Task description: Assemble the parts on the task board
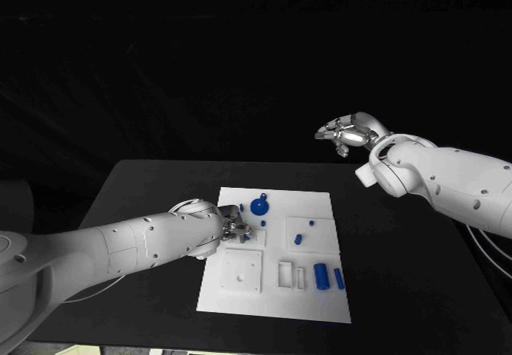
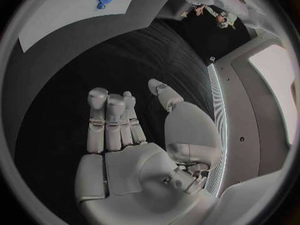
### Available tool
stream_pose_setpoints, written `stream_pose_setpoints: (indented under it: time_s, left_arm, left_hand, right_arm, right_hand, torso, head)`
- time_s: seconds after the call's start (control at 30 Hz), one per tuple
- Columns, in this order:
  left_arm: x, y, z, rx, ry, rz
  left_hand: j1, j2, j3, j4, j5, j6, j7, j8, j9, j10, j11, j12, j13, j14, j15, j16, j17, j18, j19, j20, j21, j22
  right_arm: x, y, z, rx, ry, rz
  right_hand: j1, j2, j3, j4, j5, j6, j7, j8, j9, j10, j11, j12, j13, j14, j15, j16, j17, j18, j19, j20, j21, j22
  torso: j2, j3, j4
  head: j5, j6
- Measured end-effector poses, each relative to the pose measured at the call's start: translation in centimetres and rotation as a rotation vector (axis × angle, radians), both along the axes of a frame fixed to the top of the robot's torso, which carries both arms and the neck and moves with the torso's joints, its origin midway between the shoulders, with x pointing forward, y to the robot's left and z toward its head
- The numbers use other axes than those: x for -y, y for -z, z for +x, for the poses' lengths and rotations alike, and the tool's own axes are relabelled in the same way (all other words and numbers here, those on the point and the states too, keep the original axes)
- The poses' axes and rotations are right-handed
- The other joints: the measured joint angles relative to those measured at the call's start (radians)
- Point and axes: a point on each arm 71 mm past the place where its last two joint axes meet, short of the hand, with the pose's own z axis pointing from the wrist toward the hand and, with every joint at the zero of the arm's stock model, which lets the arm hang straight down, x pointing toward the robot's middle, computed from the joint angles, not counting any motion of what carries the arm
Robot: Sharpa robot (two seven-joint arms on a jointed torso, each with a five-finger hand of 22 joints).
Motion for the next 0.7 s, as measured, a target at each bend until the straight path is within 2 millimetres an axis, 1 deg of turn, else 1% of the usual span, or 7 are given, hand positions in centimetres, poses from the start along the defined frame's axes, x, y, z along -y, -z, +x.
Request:
stream_pose_setpoints:
  time_s: [0.1, 0.2, 0.23, 0.3, 0.37, 0.53, 0.7]
  left_arm:
    - [-0.04, 0.02, 0.02, 0.000, -0.001, 0.001]
    - [-0.09, 0.02, 0.06, 0.000, -0.003, 0.001]
    - [-0.11, 0.03, 0.07, 0.000, -0.003, 0.002]
    - [-0.13, 0.03, 0.08, 0.000, -0.004, 0.002]
    - [-0.14, 0.04, 0.09, 0.000, -0.005, 0.002]
    - [-0.25, 0.04, 0.16, 0.001, -0.008, 0.003]
    - [-0.46, 0.05, 0.23, 0.002, -0.012, 0.005]
  left_hand:
    - [0.000, -0.002, 0.000, 0.000, -0.003, 0.003, -0.002, 0.000, -0.001, -0.001, 0.001, 0.000, 0.000, 0.000, 0.000, 0.000, 0.000, 0.000, 0.000, 0.000, 0.000, 0.000]
    - [-0.009, -0.027, -0.006, 0.024, -0.071, 0.007, -0.007, 0.000, -0.002, -0.003, 0.003, 0.005, -0.005, -0.003, -0.003, 0.000, -0.003, 0.002, 0.000, 0.000, 0.000, 0.000]
    - [-0.012, -0.030, -0.009, 0.027, -0.078, 0.028, -0.028, 0.000, -0.002, -0.003, 0.003, 0.005, -0.005, -0.004, -0.004, 0.000, -0.003, 0.002, 0.000, 0.000, 0.000, 0.000]
    - [-0.018, -0.037, -0.013, 0.030, -0.082, 0.082, -0.053, 0.000, -0.002, -0.046, -0.020, 0.005, -0.005, -0.010, -0.010, 0.000, -0.003, 0.003, 0.000, 0.000, 0.000, 0.000]
    - [-0.023, -0.042, -0.017, 0.035, -0.082, 0.084, -0.055, 0.000, -0.002, -0.049, -0.031, 0.005, -0.006, -0.010, -0.010, 0.000, -0.003, 0.003, 0.000, 0.000, 0.000, 0.000]
    - [-0.029, -0.055, -0.023, 0.046, -0.082, 0.086, -0.053, 0.000, 0.000, -0.051, -0.033, 0.005, -0.006, -0.010, -0.010, 0.000, -0.004, 0.003, 0.000, 0.000, 0.000, 0.000]
    - [-0.045, -0.090, -0.033, 0.063, -0.082, 0.082, -0.057, 0.000, 0.001, -0.052, -0.033, 0.005, -0.008, -0.010, -0.010, 0.000, -0.005, 0.003, 0.000, 0.000, 0.000, 0.000]
  right_arm:
    - [0.02, 0.00, 0.00, 0.000, 0.000, 0.000]
    - [0.03, 0.00, 0.01, 0.000, 0.000, 0.000]
    - [0.03, 0.00, 0.01, 0.000, 0.000, 0.000]
    - [0.03, 0.00, 0.01, 0.000, 0.000, 0.000]
    - [0.03, 0.00, 0.01, -0.001, 0.000, 0.000]
    - [0.05, 0.01, 0.01, -0.001, 0.000, 0.000]
    - [0.11, 0.01, 0.01, -0.001, 0.001, -0.001]
  right_hand:
    - [0.000, 0.000, 0.000, 0.000, 0.000, 0.000, 0.000, 0.000, 0.000, 0.000, 0.000, 0.000, 0.000, 0.000, 0.000, 0.000, 0.000, 0.000, 0.000, 0.000, 0.000, 0.000]
    - [0.000, 0.000, 0.000, 0.000, 0.000, 0.000, 0.000, 0.000, 0.000, 0.000, 0.000, 0.000, 0.000, 0.000, 0.000, 0.000, 0.000, 0.000, 0.000, 0.000, 0.000, 0.000]
    - [0.000, 0.000, 0.000, 0.000, 0.000, 0.000, 0.000, 0.000, 0.000, 0.000, 0.000, 0.000, 0.000, 0.000, 0.000, 0.000, 0.000, 0.000, 0.000, 0.000, 0.000, 0.000]
    - [0.000, 0.000, 0.000, 0.000, 0.000, 0.000, 0.000, 0.000, 0.000, 0.000, 0.000, 0.000, 0.000, 0.000, 0.000, 0.000, 0.000, 0.000, 0.000, 0.000, 0.000, 0.000]
    - [0.000, 0.000, 0.000, 0.000, 0.000, 0.000, 0.000, 0.000, 0.000, 0.000, 0.000, 0.000, 0.000, 0.000, 0.000, 0.000, 0.000, 0.000, 0.000, 0.000, 0.000, 0.000]
    - [0.000, 0.000, 0.000, 0.000, 0.000, 0.000, 0.000, 0.000, 0.000, 0.000, 0.000, 0.000, 0.000, 0.000, 0.000, 0.000, 0.000, 0.000, 0.000, 0.000, 0.000, 0.000]
    - [0.000, 0.000, 0.000, 0.000, 0.000, 0.000, 0.000, 0.000, 0.000, 0.000, 0.000, 0.000, -0.001, 0.000, 0.000, 0.000, 0.000, 0.000, 0.000, 0.000, 0.000, 0.000]
  torso:
    - [0.000, 0.0001, 0.0001]
    - [0.000, -0.0005, 0.0003]
    - [0.000, -0.0005, 0.0005]
    - [0.000, -0.0006, 0.0005]
    - [0.000, -0.0006, 0.0006]
    - [0.000, -0.0009, 0.0005]
    - [0.000, -0.0011, 0.0004]
  head:
    - [0.000, 0.000]
    - [0.000, 0.000]
    - [0.000, 0.000]
    - [-0.001, 0.000]
    - [-0.001, 0.002]
    - [-0.001, 0.002]
    - [-0.002, 0.003]
